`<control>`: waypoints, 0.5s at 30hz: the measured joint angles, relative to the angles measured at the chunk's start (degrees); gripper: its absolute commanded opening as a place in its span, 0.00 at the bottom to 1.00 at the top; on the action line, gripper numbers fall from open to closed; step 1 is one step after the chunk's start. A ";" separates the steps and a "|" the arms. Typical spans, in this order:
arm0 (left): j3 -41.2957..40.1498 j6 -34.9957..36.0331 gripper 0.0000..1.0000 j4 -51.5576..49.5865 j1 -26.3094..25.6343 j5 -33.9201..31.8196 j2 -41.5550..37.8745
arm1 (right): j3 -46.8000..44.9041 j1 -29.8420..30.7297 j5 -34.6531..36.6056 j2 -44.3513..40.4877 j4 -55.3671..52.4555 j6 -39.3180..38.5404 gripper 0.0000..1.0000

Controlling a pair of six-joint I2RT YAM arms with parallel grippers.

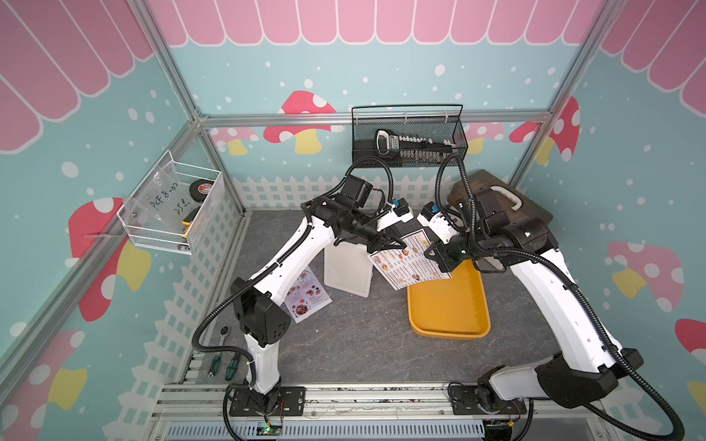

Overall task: Replace the menus in the menu holders
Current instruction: Adjust the menu.

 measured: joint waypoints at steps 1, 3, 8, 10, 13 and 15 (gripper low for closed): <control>0.00 0.00 0.09 0.00 0.00 0.02 0.00 | 0.00 0.00 0.15 -0.02 0.00 0.00 0.00; -0.02 -0.09 0.04 0.00 -0.02 0.02 0.00 | 0.00 0.00 0.44 0.00 0.02 0.00 0.00; 0.04 -0.42 0.00 -0.04 0.00 -0.02 0.00 | 0.00 0.00 1.81 -0.02 0.44 -0.02 0.04; 0.24 -0.90 0.00 -0.02 0.04 -0.02 0.00 | 0.00 0.00 2.62 -0.02 0.87 0.09 0.28; 0.57 -1.92 0.00 0.02 0.35 0.00 0.00 | -0.02 0.00 4.55 -0.13 2.40 -0.26 0.66; 0.59 -2.91 0.00 0.11 0.87 0.04 -0.02 | -0.44 -0.02 6.16 -0.57 4.37 -0.87 0.73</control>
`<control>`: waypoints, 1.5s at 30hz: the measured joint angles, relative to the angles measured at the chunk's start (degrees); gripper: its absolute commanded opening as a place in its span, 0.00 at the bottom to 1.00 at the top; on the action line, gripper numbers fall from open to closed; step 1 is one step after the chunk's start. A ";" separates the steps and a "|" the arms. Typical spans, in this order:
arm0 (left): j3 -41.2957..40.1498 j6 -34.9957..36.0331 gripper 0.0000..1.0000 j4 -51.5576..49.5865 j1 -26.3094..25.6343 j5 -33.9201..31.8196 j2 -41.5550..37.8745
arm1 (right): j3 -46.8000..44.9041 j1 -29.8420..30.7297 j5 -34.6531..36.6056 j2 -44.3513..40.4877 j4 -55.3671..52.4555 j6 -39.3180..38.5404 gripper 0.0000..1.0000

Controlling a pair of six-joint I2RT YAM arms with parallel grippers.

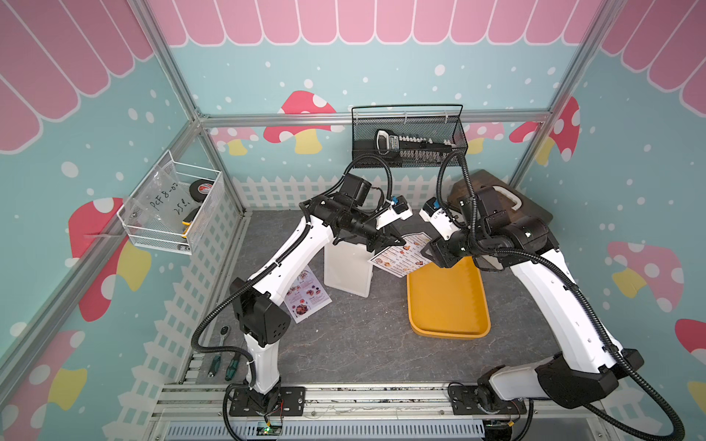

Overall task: Replace the menus in the menu holders
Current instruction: Adjust the menu.

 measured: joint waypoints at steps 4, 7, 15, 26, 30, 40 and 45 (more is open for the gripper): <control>-0.26 -2.34 0.00 1.01 1.66 -0.02 -0.26 | -3.19 -0.94 1.77 -2.62 5.18 -1.64 0.89; -1.22 -3.74 0.00 2.23 2.62 -0.28 -1.42 | -8.50 -3.69 0.87 -6.56 10.95 -3.02 0.98; -1.55 -5.86 0.00 3.98 3.39 -1.29 -6.73 | -23.80 -14.27 -11.63 -15.65 24.92 -3.80 0.99; -1.55 -7.13 0.00 5.01 3.61 -2.67 -10.56 | -37.16 -18.18 -34.38 -12.50 44.83 -0.98 0.83; -1.55 -7.39 0.00 5.14 3.61 -2.84 -11.76 | -37.09 -18.73 -38.95 -10.43 49.57 -0.02 0.81; -1.55 -7.80 0.00 5.84 3.61 -3.06 -13.73 | -39.82 -20.02 -47.63 -9.51 62.71 5.92 0.78; -1.88 -8.85 0.00 7.19 3.74 -3.21 -13.90 | -41.72 -20.24 -53.35 -8.00 75.67 14.51 0.72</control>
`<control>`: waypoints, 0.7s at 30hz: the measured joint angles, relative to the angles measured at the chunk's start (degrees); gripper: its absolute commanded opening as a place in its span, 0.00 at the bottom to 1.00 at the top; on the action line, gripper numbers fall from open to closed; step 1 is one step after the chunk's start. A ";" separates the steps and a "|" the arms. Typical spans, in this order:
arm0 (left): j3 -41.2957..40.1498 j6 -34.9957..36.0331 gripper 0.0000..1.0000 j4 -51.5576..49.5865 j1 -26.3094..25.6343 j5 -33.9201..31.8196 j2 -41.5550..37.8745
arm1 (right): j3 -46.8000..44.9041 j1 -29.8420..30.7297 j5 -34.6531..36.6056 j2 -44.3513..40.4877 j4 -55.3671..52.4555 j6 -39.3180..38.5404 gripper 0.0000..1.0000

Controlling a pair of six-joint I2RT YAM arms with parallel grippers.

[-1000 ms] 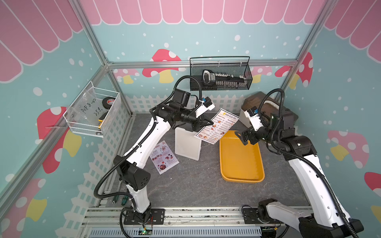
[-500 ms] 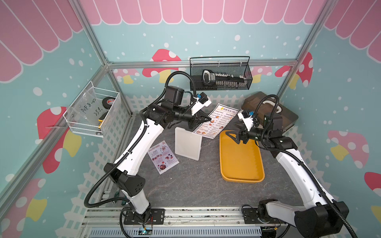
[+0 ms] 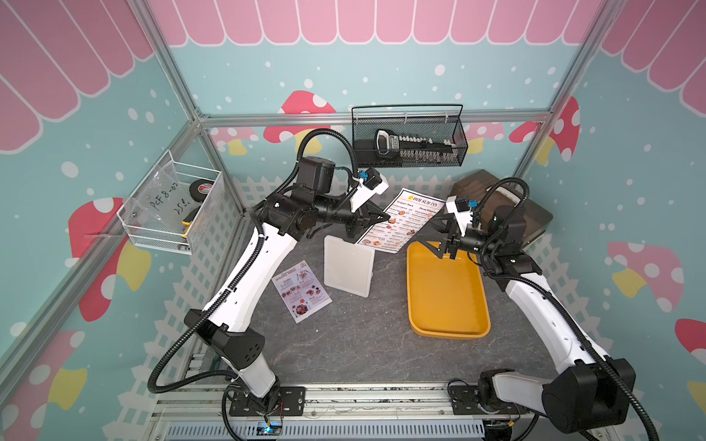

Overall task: Replace the menus in the menu holders
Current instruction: Adjust the menu.

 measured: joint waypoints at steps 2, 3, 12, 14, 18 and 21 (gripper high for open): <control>-0.61 -0.46 0.00 1.01 0.22 0.04 -0.42 | -0.15 0.00 -1.64 1.09 4.44 3.17 0.69; -0.92 -1.07 0.00 1.46 0.33 0.11 -0.61 | -0.15 0.00 -2.32 1.75 6.54 4.70 0.68; -3.78 -5.05 0.00 5.86 1.88 1.42 -2.84 | -0.15 0.00 -4.66 4.98 16.44 12.17 0.68; -4.35 -5.42 0.00 6.49 2.21 1.97 -3.37 | -0.15 0.07 -4.92 5.84 18.47 13.57 0.69; -4.44 -6.03 0.00 7.52 2.45 2.99 -3.61 | -0.02 0.76 -5.42 8.22 22.62 16.57 0.72; -4.52 -6.23 0.00 7.89 2.45 3.28 -3.61 | 0.59 2.21 -5.68 9.70 23.85 17.73 0.72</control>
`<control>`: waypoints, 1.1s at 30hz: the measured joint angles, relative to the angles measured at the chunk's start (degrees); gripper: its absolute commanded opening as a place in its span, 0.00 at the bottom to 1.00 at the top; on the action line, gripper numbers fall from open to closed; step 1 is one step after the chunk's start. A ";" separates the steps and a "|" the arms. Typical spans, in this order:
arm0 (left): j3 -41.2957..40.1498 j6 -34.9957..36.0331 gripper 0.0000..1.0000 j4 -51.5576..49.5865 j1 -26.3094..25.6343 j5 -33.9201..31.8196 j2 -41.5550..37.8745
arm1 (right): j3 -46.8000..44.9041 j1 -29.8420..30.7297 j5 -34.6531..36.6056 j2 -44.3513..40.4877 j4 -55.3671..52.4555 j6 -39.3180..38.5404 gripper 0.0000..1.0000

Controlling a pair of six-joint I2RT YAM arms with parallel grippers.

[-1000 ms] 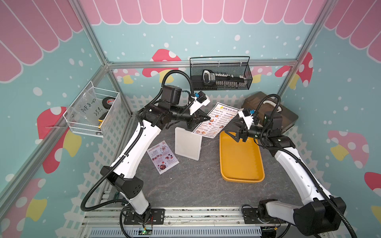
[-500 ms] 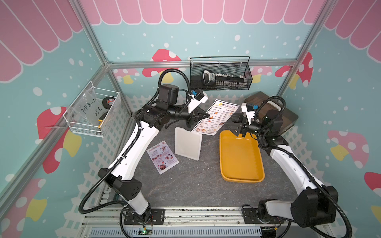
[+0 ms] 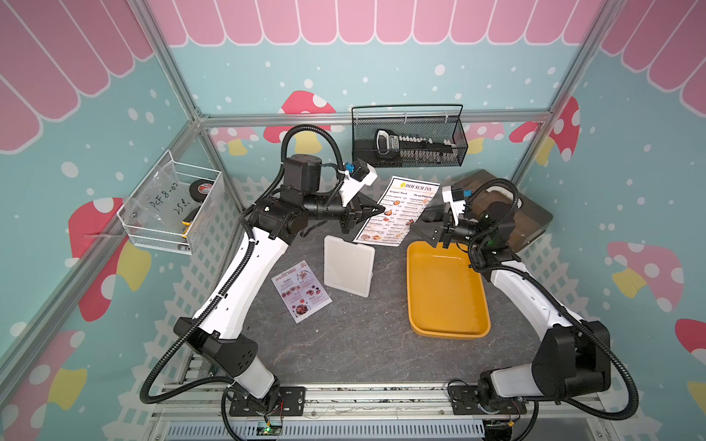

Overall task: Replace the menus in the menu holders
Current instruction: Adjust the menu.

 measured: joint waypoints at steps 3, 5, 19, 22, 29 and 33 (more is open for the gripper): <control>-0.24 -0.20 0.00 0.44 0.00 0.26 0.00 | 1.03 1.51 -0.11 1.05 1.38 0.90 0.69; -0.61 -0.20 0.00 0.68 0.02 0.35 0.00 | 1.53 1.95 -0.37 1.51 3.32 2.05 0.65; -5.90 -3.61 0.00 6.12 1.95 0.39 -0.44 | 1.73 1.88 -1.07 1.64 11.78 9.42 0.19; -6.86 -4.57 0.00 7.67 2.23 0.48 -0.61 | 1.73 1.88 -1.05 1.62 12.24 10.14 0.20; -7.04 -6.49 0.00 9.79 3.61 -0.52 -0.63 | 1.73 1.88 -0.55 1.62 12.76 11.96 0.01; -7.78 -7.48 0.00 10.86 3.58 -1.01 -0.63 | 1.70 1.88 0.13 1.62 12.70 12.94 0.00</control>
